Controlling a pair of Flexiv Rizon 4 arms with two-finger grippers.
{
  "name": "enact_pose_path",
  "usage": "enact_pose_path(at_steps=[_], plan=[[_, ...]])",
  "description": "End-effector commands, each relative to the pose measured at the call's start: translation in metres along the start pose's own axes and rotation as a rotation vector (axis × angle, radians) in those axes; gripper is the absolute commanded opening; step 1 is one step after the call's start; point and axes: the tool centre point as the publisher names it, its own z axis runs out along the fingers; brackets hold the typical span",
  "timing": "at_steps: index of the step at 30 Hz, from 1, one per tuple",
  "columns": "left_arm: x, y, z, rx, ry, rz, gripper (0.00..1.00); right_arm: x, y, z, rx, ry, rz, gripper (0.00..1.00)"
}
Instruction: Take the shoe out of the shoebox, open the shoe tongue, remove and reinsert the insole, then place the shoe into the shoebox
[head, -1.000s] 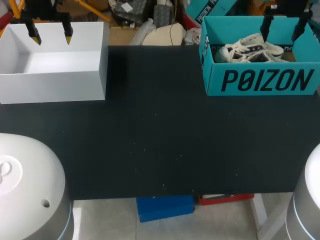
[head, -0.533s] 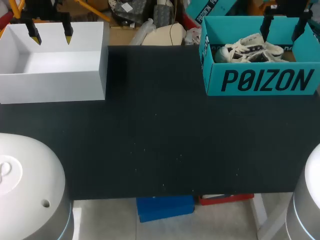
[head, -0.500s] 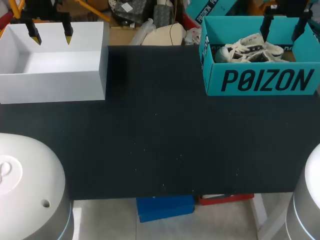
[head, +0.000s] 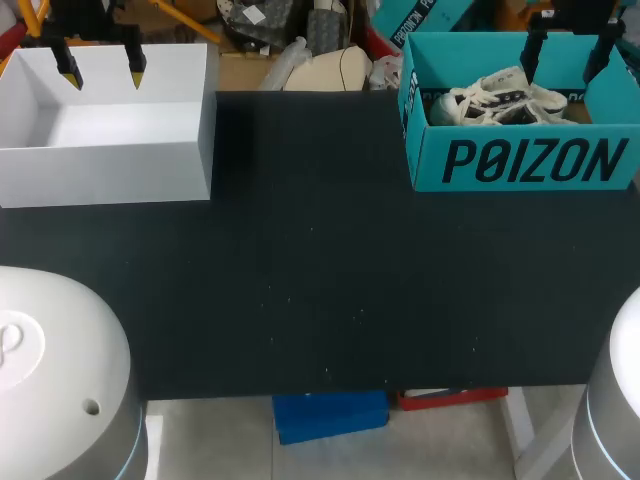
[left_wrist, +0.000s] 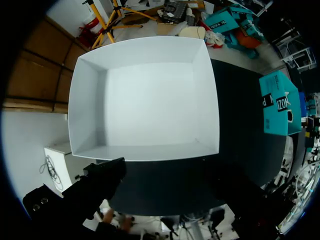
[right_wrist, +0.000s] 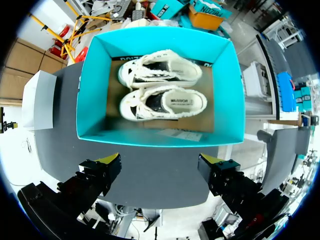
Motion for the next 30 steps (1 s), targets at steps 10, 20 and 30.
enact_pose_path(at_steps=[10,20,30], plan=[[0.0002,-0.0002,-0.0003,-0.003,-0.002,0.0,1.0,0.0,-0.0002,-0.0002,0.0,0.0,0.0,1.0],[0.0002,-0.0002,-0.0003,-0.003,-0.002,0.0,1.0,0.0,-0.0002,-0.0002,0.0,0.0,0.0,1.0],[0.0002,-0.0002,-0.0003,-0.003,-0.002,0.0,1.0,0.0015,-0.0007,0.0002,-0.004,0.04,-0.055,1.0]])
